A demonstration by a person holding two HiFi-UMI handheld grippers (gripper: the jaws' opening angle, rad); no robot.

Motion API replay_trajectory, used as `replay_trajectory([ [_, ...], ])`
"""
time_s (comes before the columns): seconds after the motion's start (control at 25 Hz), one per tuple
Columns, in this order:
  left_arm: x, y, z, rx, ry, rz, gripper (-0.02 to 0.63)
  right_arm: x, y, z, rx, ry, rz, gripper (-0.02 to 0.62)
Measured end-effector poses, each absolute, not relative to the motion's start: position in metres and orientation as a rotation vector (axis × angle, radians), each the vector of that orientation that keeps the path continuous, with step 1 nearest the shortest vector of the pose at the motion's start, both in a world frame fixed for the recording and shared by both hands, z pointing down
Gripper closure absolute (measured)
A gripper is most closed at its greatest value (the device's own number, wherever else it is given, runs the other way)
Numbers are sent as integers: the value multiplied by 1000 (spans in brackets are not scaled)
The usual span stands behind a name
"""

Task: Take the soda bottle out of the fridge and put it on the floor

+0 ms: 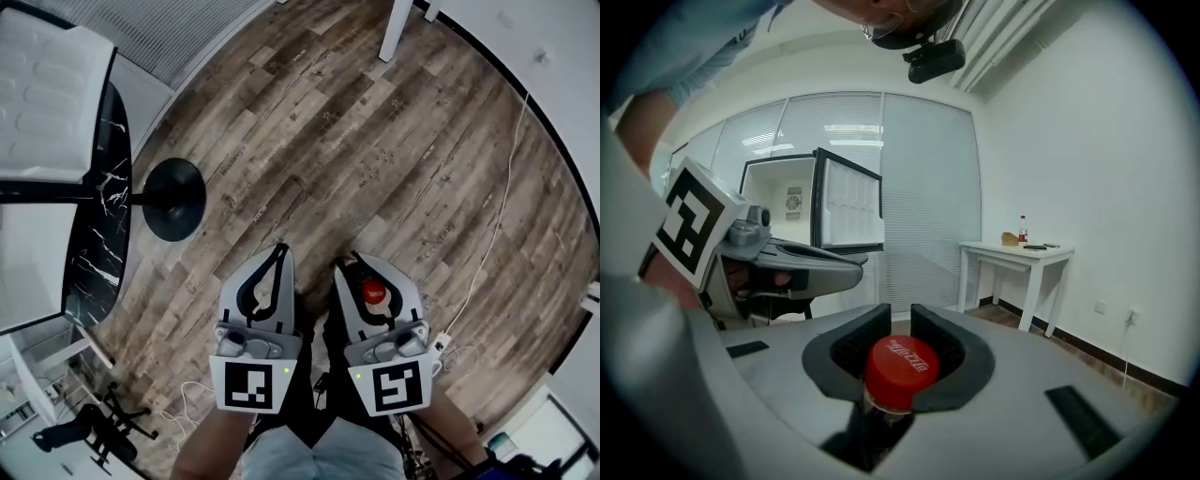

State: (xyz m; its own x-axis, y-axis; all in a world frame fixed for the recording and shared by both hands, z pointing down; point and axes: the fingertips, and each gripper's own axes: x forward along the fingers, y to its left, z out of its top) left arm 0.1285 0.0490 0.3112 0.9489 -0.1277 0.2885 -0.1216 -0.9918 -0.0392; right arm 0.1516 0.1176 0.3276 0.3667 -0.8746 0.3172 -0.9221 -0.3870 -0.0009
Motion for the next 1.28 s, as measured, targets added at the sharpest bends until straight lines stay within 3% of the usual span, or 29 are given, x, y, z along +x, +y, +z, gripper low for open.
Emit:
replay_trajectory([
  [1.28,128,15,529,-3106,125,-588,589,156,92,550,2439,-1567,438,517],
])
